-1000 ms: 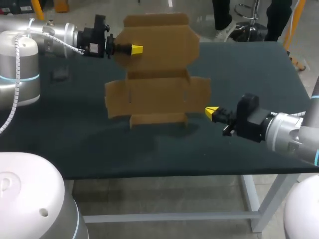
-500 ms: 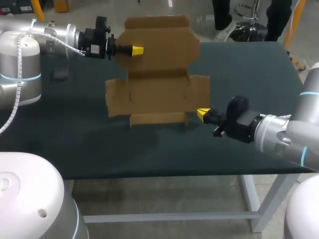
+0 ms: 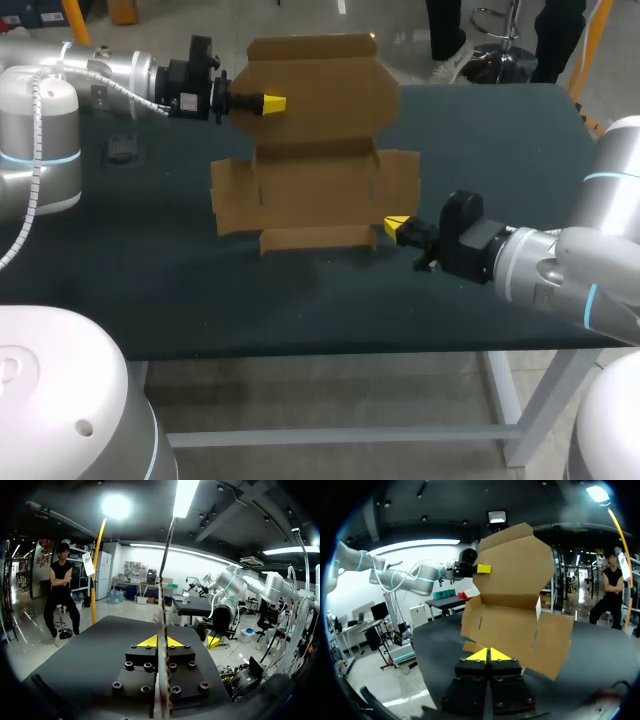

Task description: Assemble the packaging by folding the flat box into shape, placing the metal phone stand inside, and closing the box properly

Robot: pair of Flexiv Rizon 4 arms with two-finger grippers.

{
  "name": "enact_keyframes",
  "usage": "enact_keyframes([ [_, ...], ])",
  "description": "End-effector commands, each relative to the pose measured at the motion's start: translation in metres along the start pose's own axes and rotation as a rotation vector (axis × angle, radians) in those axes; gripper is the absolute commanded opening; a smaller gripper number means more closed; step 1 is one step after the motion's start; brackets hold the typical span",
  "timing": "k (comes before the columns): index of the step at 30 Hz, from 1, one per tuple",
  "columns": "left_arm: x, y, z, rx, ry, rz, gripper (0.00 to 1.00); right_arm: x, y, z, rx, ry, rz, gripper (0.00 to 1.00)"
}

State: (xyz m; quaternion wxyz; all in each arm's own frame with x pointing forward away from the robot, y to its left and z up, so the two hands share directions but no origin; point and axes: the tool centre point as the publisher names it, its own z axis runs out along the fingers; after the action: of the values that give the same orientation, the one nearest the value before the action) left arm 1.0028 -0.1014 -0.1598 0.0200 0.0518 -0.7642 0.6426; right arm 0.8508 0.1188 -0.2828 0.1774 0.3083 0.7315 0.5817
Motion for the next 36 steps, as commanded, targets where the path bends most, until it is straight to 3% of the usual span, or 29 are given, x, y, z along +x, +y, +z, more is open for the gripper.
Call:
enact_keyframes([
  [1, -0.002, 0.007, 0.0, 0.008, 0.009, 0.0, 0.0, 0.005, -0.005, 0.017, 0.002, -0.03, -0.004, 0.0],
  [14, -0.004, 0.015, 0.0, 0.006, 0.025, 0.003, 0.0, 0.007, -0.018, 0.041, 0.011, -0.06, 0.026, 0.0],
  [36, 0.01, 0.022, 0.004, -0.01, 0.055, 0.026, 0.0, 0.015, -0.035, 0.064, 0.033, -0.081, 0.049, 0.0],
])
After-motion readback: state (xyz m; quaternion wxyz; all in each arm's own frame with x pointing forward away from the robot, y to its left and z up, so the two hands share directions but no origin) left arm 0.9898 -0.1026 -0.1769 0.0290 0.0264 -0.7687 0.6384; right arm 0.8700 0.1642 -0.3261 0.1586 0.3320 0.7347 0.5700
